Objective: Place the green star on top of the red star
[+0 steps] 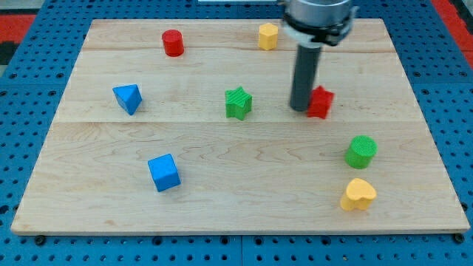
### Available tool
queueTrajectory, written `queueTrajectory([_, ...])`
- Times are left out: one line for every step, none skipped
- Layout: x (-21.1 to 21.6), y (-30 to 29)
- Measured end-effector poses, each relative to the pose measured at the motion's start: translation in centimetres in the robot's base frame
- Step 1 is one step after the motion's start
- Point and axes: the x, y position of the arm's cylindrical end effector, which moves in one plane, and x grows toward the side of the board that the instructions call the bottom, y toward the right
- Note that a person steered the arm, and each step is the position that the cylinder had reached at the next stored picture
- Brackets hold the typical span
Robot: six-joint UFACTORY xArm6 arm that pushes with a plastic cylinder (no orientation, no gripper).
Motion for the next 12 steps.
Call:
queueTrajectory([-0.4,4.3])
queueTrajectory([-0.1,1.6])
queueTrajectory([3.9,0.3])
queueTrajectory([5.6,-3.5])
queueTrajectory([4.5,-10.4])
queueTrajectory([2.4,-14.4])
queueTrajectory([-0.9,-13.1])
queueTrajectory([-2.4,-10.0])
queueTrajectory([-3.4,-7.2])
queueTrajectory([-5.1,-4.5])
queueTrajectory([-6.8,-2.0])
queueTrajectory([-7.3,-0.7])
